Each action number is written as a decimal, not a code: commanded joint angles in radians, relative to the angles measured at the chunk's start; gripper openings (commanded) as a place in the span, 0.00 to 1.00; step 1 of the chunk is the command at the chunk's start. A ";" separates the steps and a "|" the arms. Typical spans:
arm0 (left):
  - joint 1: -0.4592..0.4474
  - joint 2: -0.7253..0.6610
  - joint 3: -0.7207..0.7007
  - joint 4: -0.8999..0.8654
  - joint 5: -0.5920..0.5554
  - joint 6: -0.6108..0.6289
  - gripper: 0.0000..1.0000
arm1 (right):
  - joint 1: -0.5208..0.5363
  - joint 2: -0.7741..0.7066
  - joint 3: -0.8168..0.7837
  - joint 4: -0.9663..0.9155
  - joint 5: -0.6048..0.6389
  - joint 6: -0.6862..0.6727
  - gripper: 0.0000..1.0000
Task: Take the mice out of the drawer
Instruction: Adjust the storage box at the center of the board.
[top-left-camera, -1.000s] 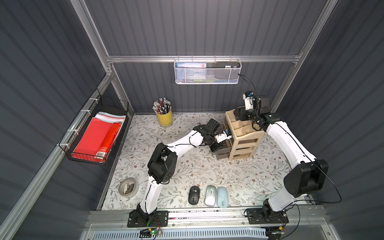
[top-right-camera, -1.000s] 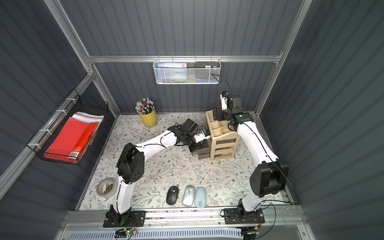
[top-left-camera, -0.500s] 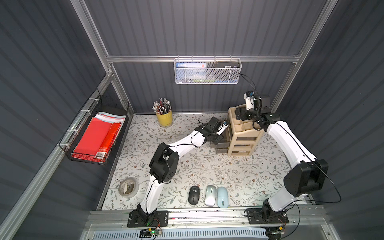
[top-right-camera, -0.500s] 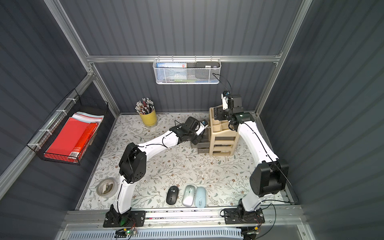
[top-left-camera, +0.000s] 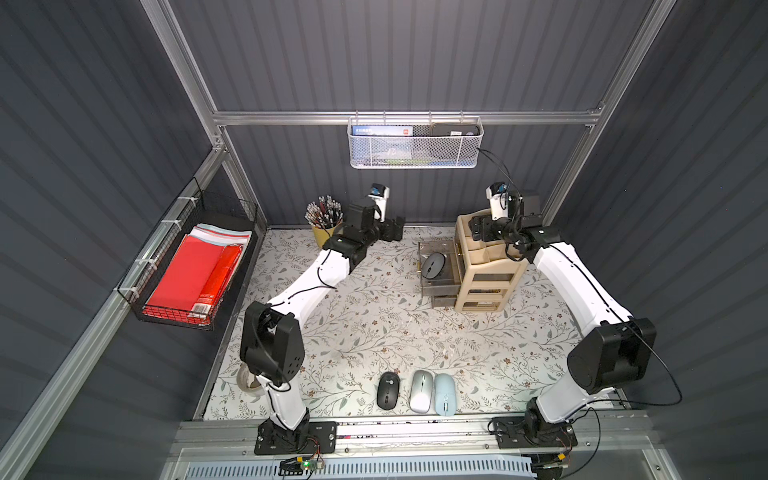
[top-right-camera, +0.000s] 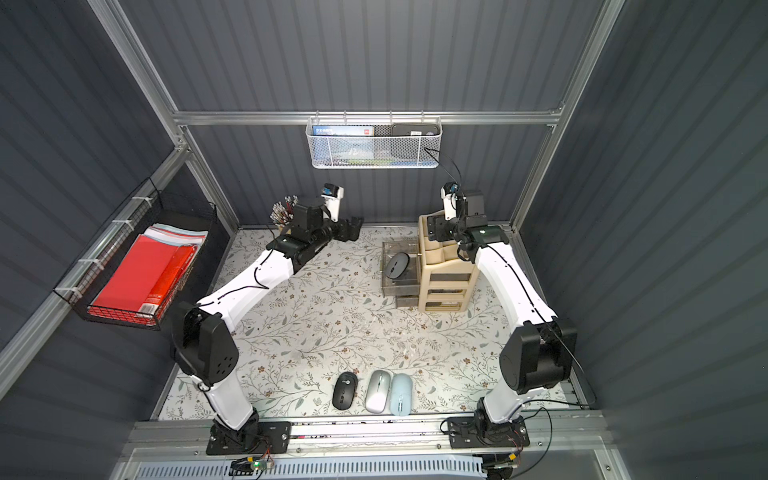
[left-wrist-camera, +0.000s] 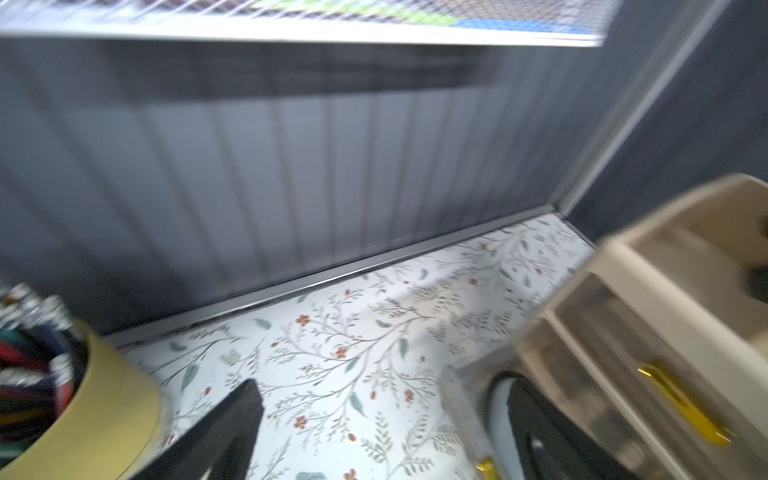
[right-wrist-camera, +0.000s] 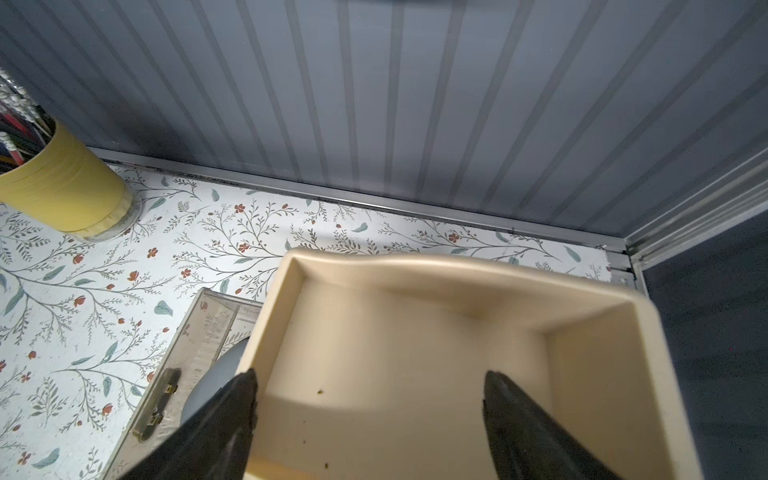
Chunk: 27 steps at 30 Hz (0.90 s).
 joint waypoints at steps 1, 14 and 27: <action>0.030 0.123 -0.037 0.083 0.049 -0.107 0.99 | 0.007 0.035 -0.117 -0.220 -0.173 0.013 0.89; 0.032 0.273 0.001 0.086 0.106 -0.132 0.99 | 0.014 -0.086 -0.216 -0.217 -0.281 -0.075 0.90; -0.051 0.316 -0.270 0.233 0.151 -0.256 0.99 | 0.033 -0.216 -0.112 -0.015 -0.200 0.154 0.97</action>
